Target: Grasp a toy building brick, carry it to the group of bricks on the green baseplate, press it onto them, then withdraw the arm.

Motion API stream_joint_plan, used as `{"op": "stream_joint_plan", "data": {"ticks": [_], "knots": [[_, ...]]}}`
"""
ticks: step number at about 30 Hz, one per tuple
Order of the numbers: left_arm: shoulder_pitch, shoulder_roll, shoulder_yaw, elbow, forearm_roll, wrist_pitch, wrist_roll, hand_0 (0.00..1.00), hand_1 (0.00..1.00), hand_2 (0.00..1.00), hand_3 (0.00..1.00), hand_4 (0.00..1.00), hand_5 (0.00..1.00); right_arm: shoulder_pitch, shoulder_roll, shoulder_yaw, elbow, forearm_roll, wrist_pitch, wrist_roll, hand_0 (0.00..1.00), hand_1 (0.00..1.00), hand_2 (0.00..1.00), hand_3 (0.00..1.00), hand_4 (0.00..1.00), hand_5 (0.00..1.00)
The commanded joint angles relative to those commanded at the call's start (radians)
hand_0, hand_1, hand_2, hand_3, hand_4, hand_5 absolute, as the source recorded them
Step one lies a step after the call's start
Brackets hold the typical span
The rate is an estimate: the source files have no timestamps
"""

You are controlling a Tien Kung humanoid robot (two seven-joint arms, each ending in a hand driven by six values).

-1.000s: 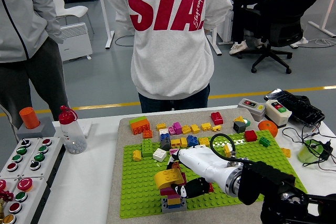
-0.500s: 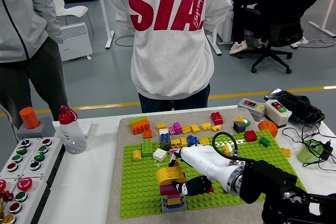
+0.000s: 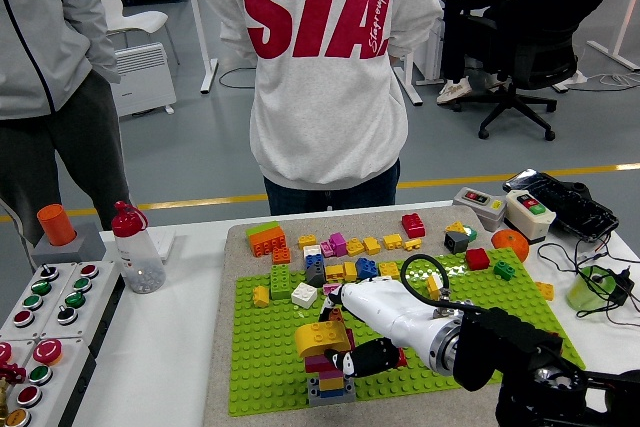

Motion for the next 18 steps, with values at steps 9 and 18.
{"op": "stream_joint_plan", "data": {"ticks": [9,18], "knots": [[0.002,-0.001,-0.001,0.0,0.003,0.001,0.001,0.651,0.688,0.673,0.573,0.281,0.998,-0.001,0.005,-0.003,0.0,-0.01,-0.005,-0.002,0.916,0.781,0.84,0.635,0.526,0.279],[0.002,0.0,0.0,0.0,0.003,0.001,0.0,0.651,0.688,0.673,0.573,0.281,0.998,-0.001,0.006,-0.003,0.0,-0.016,-0.008,-0.005,0.916,0.781,0.842,0.636,0.528,0.282]]}}
